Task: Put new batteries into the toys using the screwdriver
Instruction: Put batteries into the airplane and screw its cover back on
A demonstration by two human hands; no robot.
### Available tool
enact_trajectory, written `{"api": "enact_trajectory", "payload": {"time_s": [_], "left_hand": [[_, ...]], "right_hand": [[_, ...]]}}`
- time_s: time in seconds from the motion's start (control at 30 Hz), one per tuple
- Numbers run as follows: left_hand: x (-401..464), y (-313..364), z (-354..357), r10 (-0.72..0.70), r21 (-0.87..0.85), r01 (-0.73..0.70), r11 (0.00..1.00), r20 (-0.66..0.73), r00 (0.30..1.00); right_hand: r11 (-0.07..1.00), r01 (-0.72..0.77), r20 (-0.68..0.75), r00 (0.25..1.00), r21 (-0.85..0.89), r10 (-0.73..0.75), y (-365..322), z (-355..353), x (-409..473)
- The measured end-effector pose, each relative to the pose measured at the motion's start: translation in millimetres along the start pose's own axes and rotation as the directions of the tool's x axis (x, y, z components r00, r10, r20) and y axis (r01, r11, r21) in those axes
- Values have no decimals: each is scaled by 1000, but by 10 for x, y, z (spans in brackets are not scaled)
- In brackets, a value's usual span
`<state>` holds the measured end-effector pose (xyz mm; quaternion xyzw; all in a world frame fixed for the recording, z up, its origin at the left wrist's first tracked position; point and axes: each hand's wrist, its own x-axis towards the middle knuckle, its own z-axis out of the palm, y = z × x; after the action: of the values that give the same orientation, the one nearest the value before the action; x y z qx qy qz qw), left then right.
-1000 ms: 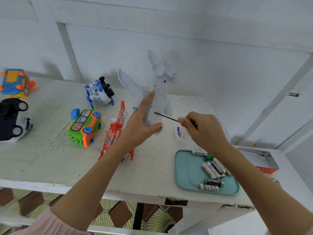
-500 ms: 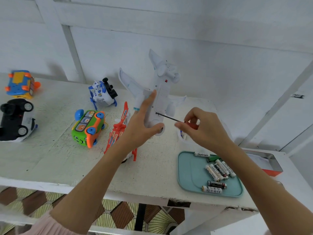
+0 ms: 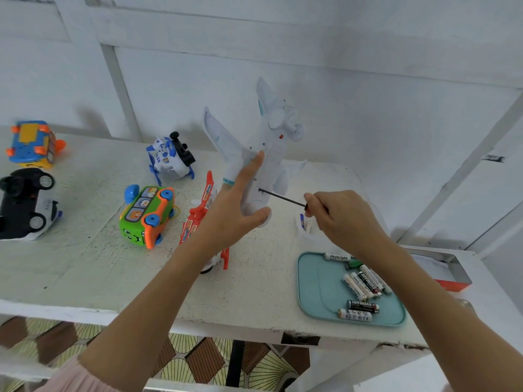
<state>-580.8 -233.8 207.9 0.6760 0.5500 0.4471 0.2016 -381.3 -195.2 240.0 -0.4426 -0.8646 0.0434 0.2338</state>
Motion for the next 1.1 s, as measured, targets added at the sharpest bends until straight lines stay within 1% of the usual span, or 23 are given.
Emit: {"api": "enact_trajectory", "payload": {"time_s": [0.07, 0.13, 0.2, 0.27, 0.33, 0.37, 0.4, 0.53, 0.6, 0.7, 0.8, 0.87, 1.0, 1.1], "left_hand": [[10, -7, -1, 14, 88, -15, 996, 15, 1000], [22, -23, 2, 22, 175, -27, 984, 27, 999], [23, -36, 12, 18, 192, -23, 981, 25, 1000], [22, -34, 23, 19, 174, -20, 985, 6, 1000], [22, -8, 18, 24, 146, -22, 989, -18, 1000], [26, 8, 12, 32, 137, -29, 990, -22, 999], [33, 16, 8, 38, 130, -36, 991, -20, 999], [44, 32, 10, 41, 92, -39, 995, -18, 999], [37, 30, 26, 34, 65, -32, 997, -36, 999], [40, 12, 34, 24, 53, -21, 998, -45, 999], [48, 11, 10, 22, 51, -19, 998, -52, 998], [46, 24, -13, 26, 51, -24, 998, -46, 999], [58, 3, -99, 3, 19, -2, 1000, -60, 998], [53, 15, -188, -14, -67, 9, 998, -77, 997]], "right_hand": [[998, 17, -26, 1000, 65, -15, -11, -21, -18], [992, 8, -15, 1000, 129, -6, -38, -56, -30], [984, -23, -7, 1000, 176, 25, -39, -66, -35], [986, -37, -14, 999, 161, 40, -31, -56, -37], [998, -51, 31, 998, 43, 49, -31, -30, -42], [999, -51, 52, 997, 5, 50, -34, -15, -46], [998, -55, 61, 997, 6, 55, -27, -1, -49], [974, -69, -1, 997, 215, 71, -25, -36, -59], [954, -74, -3, 997, 290, 78, -23, -56, -53], [952, -77, 12, 997, 296, 77, -7, -37, -44], [966, -91, 100, 993, 241, 68, 0, -2, -47], [960, -89, 111, 992, 264, 62, 10, 12, -59], [930, -115, 71, 993, 349, 96, 113, 43, -123], [909, -94, 151, 988, 406, 35, 164, 48, -182]]}}
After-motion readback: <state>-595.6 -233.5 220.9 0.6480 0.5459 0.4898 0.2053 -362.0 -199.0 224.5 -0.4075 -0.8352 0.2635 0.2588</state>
